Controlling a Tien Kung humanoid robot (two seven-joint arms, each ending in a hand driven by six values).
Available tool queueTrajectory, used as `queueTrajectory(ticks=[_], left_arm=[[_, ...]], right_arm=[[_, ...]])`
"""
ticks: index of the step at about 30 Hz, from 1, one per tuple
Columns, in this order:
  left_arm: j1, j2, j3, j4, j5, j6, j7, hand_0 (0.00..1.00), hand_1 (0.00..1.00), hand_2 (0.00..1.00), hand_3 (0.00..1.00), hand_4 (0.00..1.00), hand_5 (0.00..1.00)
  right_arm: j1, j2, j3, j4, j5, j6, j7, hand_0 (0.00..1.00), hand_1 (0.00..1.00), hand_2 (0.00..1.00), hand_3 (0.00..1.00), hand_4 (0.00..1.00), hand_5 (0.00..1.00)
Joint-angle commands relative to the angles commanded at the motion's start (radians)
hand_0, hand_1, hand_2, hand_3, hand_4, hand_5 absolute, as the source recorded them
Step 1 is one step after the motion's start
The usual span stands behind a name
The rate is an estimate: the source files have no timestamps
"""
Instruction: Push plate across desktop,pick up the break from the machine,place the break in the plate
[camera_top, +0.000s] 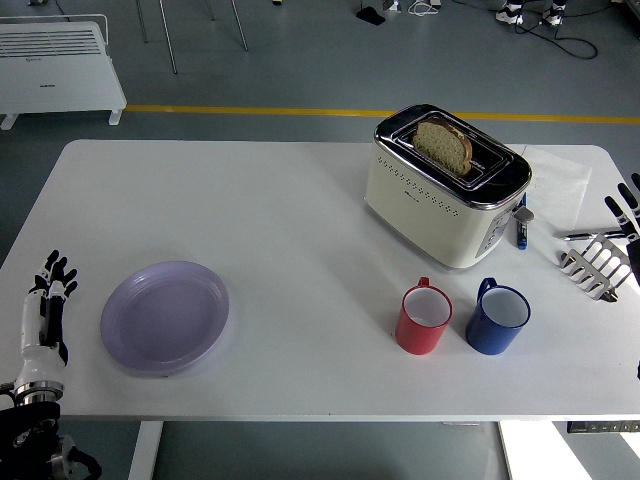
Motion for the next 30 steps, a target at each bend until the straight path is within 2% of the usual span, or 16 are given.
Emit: queueTrajectory(ticks=[13,30], left_arm=[[-0.013,0.0,0.027,0.029,-0.006,0.005,-0.006,0.851,0.884,0.959,0.946,0.588,0.998],[-0.024,0.0,0.119,0.064,-0.046,-0.004,-0.003,0.847,0.88,0.955,0.936,0.586,0.998]], right_arm=[[0.0,0.001,0.0,0.0,0.002,-0.001,0.001,0.768,0.709,0.707,0.722,0.534,0.615],[-0.007,0.003,-0.007,-0.001,0.001,-0.001,0.002,0.768,0.708,0.707,0.722,0.534,0.614]])
